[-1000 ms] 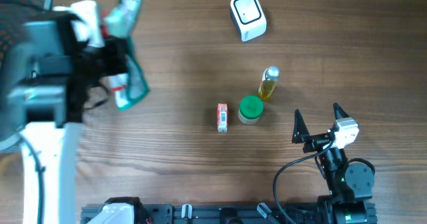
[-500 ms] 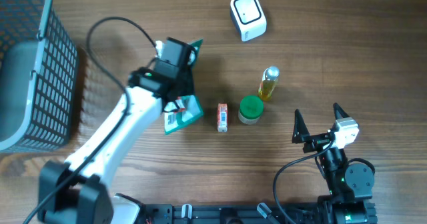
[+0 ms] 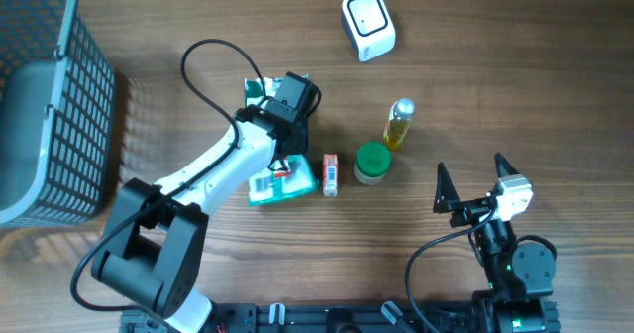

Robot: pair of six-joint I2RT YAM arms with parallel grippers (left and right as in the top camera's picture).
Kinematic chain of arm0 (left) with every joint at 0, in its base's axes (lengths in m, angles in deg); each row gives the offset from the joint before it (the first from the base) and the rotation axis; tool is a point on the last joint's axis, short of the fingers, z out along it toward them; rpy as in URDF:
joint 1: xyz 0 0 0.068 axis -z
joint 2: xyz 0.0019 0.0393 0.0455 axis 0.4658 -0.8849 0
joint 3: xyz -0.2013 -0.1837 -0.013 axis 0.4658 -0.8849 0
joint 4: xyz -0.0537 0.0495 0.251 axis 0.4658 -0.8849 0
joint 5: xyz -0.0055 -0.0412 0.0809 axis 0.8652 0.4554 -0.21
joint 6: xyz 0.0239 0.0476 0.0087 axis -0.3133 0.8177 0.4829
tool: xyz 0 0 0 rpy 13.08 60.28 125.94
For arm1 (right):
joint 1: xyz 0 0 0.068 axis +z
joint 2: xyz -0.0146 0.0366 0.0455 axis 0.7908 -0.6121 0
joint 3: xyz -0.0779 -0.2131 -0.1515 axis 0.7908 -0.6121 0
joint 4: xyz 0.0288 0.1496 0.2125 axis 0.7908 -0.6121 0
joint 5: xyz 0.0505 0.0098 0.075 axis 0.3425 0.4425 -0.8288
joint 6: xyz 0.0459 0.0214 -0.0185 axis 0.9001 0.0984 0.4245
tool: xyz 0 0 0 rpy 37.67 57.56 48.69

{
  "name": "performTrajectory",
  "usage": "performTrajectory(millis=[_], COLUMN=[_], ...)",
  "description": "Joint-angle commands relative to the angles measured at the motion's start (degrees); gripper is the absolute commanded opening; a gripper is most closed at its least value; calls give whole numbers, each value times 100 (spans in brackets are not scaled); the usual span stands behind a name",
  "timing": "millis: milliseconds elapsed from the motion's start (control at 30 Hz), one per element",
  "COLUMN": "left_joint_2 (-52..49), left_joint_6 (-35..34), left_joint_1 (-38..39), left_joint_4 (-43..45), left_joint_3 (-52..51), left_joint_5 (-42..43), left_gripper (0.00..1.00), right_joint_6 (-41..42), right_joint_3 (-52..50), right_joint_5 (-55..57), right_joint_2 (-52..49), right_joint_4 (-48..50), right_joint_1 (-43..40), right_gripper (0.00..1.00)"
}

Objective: Scan the item barcode

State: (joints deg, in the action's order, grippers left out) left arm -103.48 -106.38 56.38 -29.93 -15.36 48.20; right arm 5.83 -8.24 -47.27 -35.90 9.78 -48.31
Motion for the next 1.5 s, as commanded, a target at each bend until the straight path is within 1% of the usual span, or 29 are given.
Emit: performTrajectory(millis=[0,33,67,100,167,200,267,300,367,500,567,667,800,933,1067,1467], left_joint_2=[-17,-17,-17,-15,7,33,120,195,387,868,1134,1425,1460,1447,1447,1447], left_joint_6=[323,398,616,708,892,907,909,907,907,925,927,920,920,920,920,920], left_joint_1=[20,20,20,20,17,17,2,-20,-105,-496,-861,-1480,-2103,-2479,-2658,-2677], left_joint_4=[24,7,-2,-17,-20,-20,-20,-17,-17,-17,13,28,24,24,24,24], left_joint_3=[-7,-7,-4,-4,-2,4,24,35,74,236,306,308,308,308,308,308], left_joint_5=[-114,-114,-114,-116,-116,-116,-125,-138,-138,-142,-203,-645,-649,-649,-649,-649], left_gripper=[56,61,66,69,72,76,80,84,88,100,100,100,100,100,100,100], right_joint_6=[-17,-15,-17,-17,-17,-17,-17,-17,-17,-20,-20,-17,-20,-17,-20,-17], right_joint_3=[-7,-7,-7,-7,-7,-7,-7,-7,-7,-7,-7,-7,-7,-7,-7,-7], right_joint_5=[11,11,11,11,11,11,11,11,11,11,11,11,11,11,11,11], right_joint_2=[9,9,9,9,9,9,9,9,9,9,9,9,9,9,9,9], right_joint_4=[17,17,17,17,17,20,17,17,17,17,20,17,20,17,17,20], right_joint_1=[-26,-26,-26,-26,-26,-26,-26,-26,-26,-26,-26,-26,-26,-26,-26,-26], right_gripper=[100,100,100,100,100,100,100,100,100,100,100,100,100,100,100,100])
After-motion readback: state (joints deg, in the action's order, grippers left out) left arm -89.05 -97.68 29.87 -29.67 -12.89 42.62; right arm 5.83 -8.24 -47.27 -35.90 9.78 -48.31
